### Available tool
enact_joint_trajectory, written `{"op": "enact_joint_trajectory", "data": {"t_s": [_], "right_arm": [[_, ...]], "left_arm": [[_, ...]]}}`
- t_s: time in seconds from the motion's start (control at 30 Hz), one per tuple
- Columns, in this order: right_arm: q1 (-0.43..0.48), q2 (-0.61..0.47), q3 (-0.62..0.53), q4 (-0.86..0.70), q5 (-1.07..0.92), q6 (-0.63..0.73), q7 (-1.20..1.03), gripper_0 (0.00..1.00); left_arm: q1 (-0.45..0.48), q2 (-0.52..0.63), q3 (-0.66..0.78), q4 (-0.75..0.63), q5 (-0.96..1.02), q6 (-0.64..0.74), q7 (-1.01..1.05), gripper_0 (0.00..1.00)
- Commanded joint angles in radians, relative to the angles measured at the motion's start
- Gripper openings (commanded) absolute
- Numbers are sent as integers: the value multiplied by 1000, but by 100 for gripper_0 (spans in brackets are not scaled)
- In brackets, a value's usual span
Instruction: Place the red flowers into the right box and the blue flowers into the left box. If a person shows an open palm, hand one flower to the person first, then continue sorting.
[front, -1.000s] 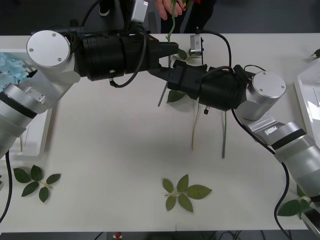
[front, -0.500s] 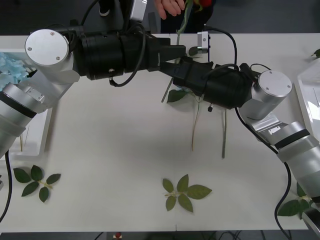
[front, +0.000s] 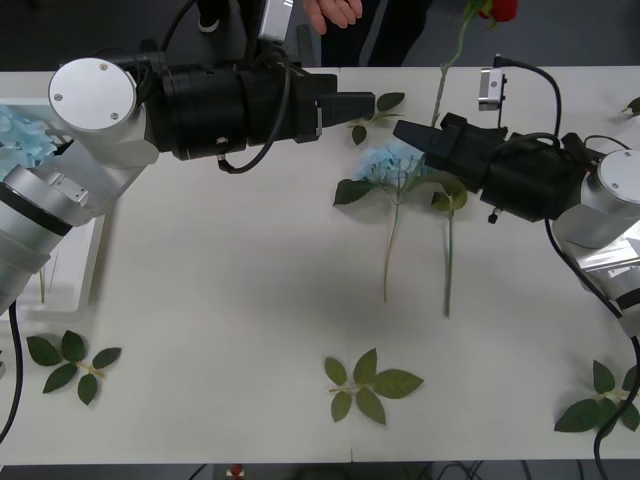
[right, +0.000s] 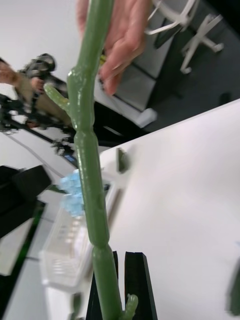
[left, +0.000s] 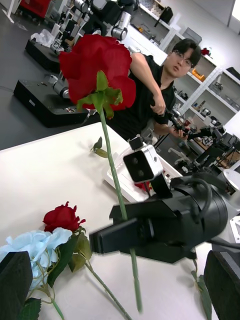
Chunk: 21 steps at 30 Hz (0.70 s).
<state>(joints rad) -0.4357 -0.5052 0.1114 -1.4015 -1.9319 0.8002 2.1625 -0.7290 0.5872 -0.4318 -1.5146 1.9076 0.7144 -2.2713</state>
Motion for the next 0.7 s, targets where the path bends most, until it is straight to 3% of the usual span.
{"op": "enact_joint_trajectory", "data": {"t_s": [0.03,0.2,0.4,0.57,0.7], "right_arm": [[-23,-9,-35,-45,126,-99,39,0],[-58,-4,-32,-112,290,-220,-4,0],[-101,8,-32,-169,467,-236,-148,0],[-116,47,-30,-220,643,-222,-256,0],[-143,88,-35,-244,761,-196,-343,0]], "left_arm": [[-33,54,-7,7,22,5,36,100],[-33,63,-8,43,39,8,35,100],[-33,77,-39,103,64,8,42,100],[-35,177,-114,154,90,8,65,100],[-39,279,-188,154,64,16,202,100]]}}
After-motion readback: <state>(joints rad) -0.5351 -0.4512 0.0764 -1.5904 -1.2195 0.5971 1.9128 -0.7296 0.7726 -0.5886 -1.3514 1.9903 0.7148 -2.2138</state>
